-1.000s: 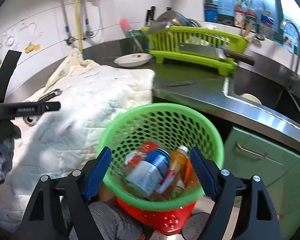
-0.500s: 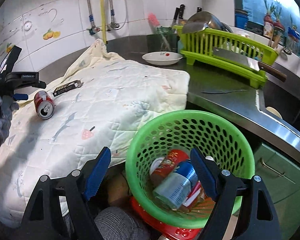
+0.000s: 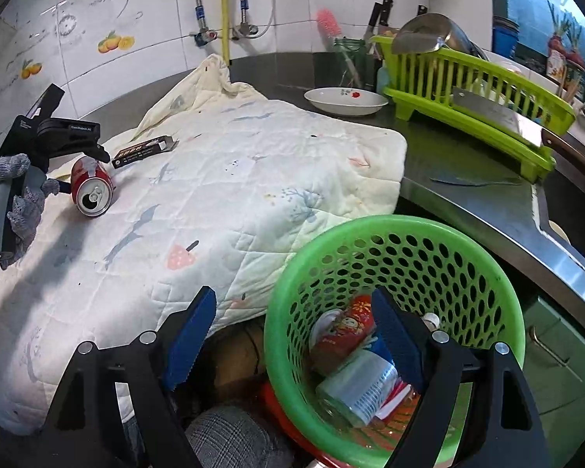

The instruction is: Collect trash

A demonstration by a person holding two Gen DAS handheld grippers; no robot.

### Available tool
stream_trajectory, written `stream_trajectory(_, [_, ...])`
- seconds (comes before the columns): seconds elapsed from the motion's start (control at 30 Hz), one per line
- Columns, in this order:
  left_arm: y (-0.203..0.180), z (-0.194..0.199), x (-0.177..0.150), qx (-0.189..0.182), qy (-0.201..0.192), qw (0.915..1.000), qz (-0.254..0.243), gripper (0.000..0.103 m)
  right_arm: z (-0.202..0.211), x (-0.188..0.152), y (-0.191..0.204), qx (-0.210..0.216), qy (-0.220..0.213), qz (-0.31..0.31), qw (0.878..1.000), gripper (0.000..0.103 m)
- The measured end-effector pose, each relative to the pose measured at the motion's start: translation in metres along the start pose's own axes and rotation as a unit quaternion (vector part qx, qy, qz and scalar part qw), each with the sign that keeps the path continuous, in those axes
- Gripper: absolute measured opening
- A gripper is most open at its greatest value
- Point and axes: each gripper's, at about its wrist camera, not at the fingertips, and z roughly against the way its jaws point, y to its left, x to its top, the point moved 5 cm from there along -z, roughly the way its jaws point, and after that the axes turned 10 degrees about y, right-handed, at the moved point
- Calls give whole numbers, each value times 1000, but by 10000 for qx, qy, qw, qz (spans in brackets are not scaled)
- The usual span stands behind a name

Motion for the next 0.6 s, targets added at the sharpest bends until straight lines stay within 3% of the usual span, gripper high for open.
stream_trajectory(0.23, [0, -12, 0, -77, 144, 9998, 100, 89, -9, 10, 11, 45, 59, 142, 9999, 79])
stream_trajectory(0.6, [3, -12, -4, -75, 197, 9996, -173, 83, -15, 17, 27, 79, 125, 345, 9993, 79])
